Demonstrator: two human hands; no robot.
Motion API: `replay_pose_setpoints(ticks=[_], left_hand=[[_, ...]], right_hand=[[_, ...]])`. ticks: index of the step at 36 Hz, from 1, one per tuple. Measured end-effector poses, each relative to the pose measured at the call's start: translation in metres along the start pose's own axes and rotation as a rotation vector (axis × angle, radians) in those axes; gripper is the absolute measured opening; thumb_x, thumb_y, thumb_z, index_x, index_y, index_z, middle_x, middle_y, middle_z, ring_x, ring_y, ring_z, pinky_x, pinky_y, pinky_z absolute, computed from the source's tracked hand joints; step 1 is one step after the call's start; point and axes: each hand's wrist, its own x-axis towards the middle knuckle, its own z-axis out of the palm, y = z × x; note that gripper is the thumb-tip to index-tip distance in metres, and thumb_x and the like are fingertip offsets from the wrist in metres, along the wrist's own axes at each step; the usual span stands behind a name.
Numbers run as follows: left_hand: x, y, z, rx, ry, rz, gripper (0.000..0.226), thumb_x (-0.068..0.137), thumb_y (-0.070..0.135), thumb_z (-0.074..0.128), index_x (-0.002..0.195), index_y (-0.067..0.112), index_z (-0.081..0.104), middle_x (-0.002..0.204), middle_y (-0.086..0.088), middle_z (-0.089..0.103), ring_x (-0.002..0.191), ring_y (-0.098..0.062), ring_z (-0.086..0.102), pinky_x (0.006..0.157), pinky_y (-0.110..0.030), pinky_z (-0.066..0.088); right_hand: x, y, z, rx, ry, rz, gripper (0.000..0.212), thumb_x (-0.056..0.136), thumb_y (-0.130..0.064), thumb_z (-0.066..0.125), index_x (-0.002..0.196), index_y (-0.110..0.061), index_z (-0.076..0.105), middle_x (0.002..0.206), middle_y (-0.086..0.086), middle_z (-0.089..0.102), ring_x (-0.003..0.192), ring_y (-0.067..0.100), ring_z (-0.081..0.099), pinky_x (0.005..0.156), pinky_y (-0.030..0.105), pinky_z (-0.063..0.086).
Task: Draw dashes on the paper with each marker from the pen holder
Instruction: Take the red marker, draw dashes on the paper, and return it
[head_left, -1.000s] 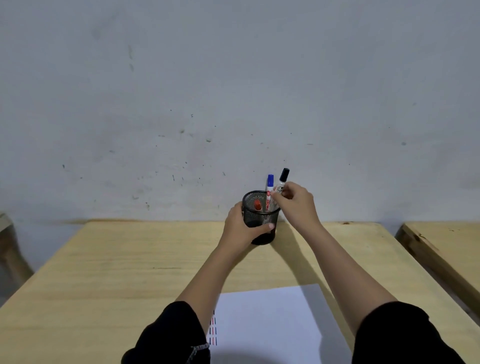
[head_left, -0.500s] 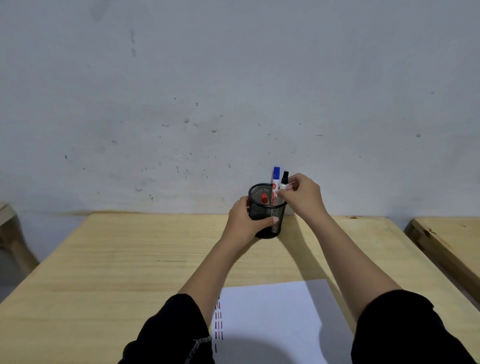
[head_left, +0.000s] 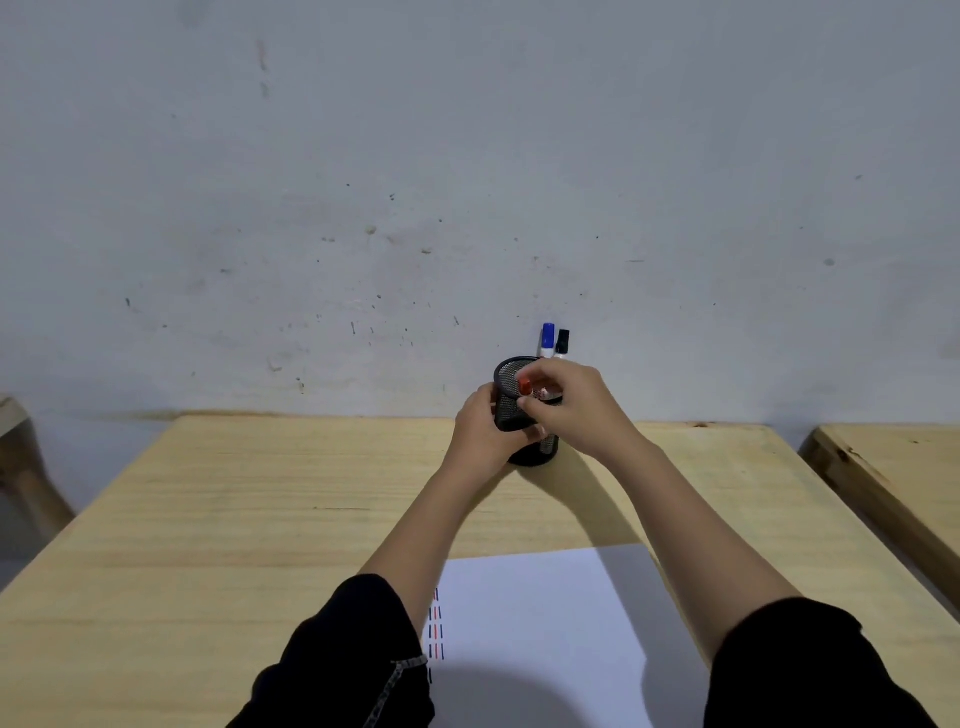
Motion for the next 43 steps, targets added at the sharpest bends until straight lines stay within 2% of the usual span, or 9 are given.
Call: replay_pose_setpoints(ticks=[8,18,22,26,29,31,34,39,43], left_hand=[[-0.005,0.000,0.003,0.070,0.026,0.009,0.068,0.052,0.047,0.081,0.112,0.024,0.057,0.113,-0.003,0.058,0.101,-0.018,0.063,0.089,-0.040,0.054],[-0.026,0.012,0.000,0.172,0.113,-0.047,0.033,0.075,0.022,0.072,0.101,0.007,0.059,0.108,-0.012,0.057,0.092,-0.023,0.059,0.073,-0.023,0.040],[-0.040,0.039,-0.016,0.125,0.192,0.013,0.015,0.085,0.013,0.063,0.098,0.012,0.057,0.106,-0.006,0.052,0.090,-0.016,0.051,0.075,-0.020,0.036],[-0.062,0.079,-0.034,-0.010,0.218,0.176,0.008,0.087,0.012,0.062,0.094,0.011,0.065,0.092,-0.001,0.064,0.085,-0.014,0.059,0.070,-0.005,0.044],[-0.087,0.105,-0.044,-0.103,0.193,0.291,0.005,0.088,0.016,0.062,0.086,0.018,0.066,0.084,0.004,0.067,0.085,-0.013,0.063,0.080,-0.017,0.050],[-0.104,0.115,-0.049,-0.114,0.171,0.353,0.005,0.088,0.017,0.062,0.088,0.017,0.066,0.086,0.003,0.068,0.085,-0.008,0.063,0.077,-0.015,0.050],[-0.126,0.120,-0.051,-0.032,0.130,0.399,0.006,0.087,0.015,0.064,0.093,0.015,0.066,0.093,0.002,0.067,0.084,-0.004,0.063,0.072,-0.009,0.048],[-0.146,0.107,-0.049,0.176,0.074,0.459,0.015,0.084,0.012,0.066,0.099,0.012,0.069,0.092,0.000,0.065,0.087,-0.013,0.065,0.082,-0.022,0.053],[-0.156,0.100,-0.048,0.239,0.105,0.486,0.015,0.084,0.011,0.066,0.097,0.009,0.071,0.089,0.000,0.065,0.084,-0.015,0.066,0.081,-0.022,0.053]], right_hand=[[-0.002,-0.006,-0.005,0.171,0.091,0.075,0.016,0.081,-0.010,0.069,0.096,-0.012,0.069,0.099,0.004,0.071,0.092,0.015,0.066,0.087,0.024,0.052],[-0.015,-0.039,-0.037,0.295,0.294,-0.071,0.022,0.082,-0.005,0.067,0.102,-0.011,0.071,0.101,0.014,0.065,0.088,0.015,0.061,0.081,0.015,0.048],[-0.024,-0.055,-0.051,0.242,0.323,-0.164,0.025,0.083,-0.004,0.065,0.108,-0.007,0.069,0.100,0.015,0.062,0.091,0.024,0.062,0.086,0.023,0.050],[-0.038,-0.066,-0.057,0.180,0.294,-0.201,0.024,0.083,-0.005,0.065,0.107,-0.006,0.069,0.092,0.008,0.059,0.088,0.025,0.061,0.088,0.034,0.052],[-0.053,-0.067,-0.054,0.124,0.236,-0.199,0.024,0.083,-0.007,0.066,0.107,-0.010,0.070,0.085,-0.003,0.055,0.086,0.020,0.059,0.090,0.040,0.051],[-0.065,-0.066,-0.050,0.086,0.193,-0.185,0.025,0.085,-0.009,0.065,0.108,-0.014,0.070,0.089,0.003,0.058,0.090,0.024,0.060,0.091,0.044,0.050],[-0.083,-0.065,-0.044,0.059,0.134,-0.165,0.023,0.086,-0.013,0.063,0.108,-0.016,0.070,0.095,0.011,0.059,0.093,0.027,0.059,0.090,0.047,0.049],[-0.107,-0.067,-0.037,0.002,0.066,-0.156,0.019,0.087,-0.014,0.063,0.103,-0.015,0.071,0.091,0.010,0.056,0.091,0.027,0.058,0.091,0.047,0.048],[-0.122,-0.069,-0.032,-0.037,0.021,-0.157,0.019,0.087,-0.012,0.061,0.103,-0.012,0.071,0.093,0.009,0.056,0.093,0.026,0.057,0.091,0.041,0.046]])
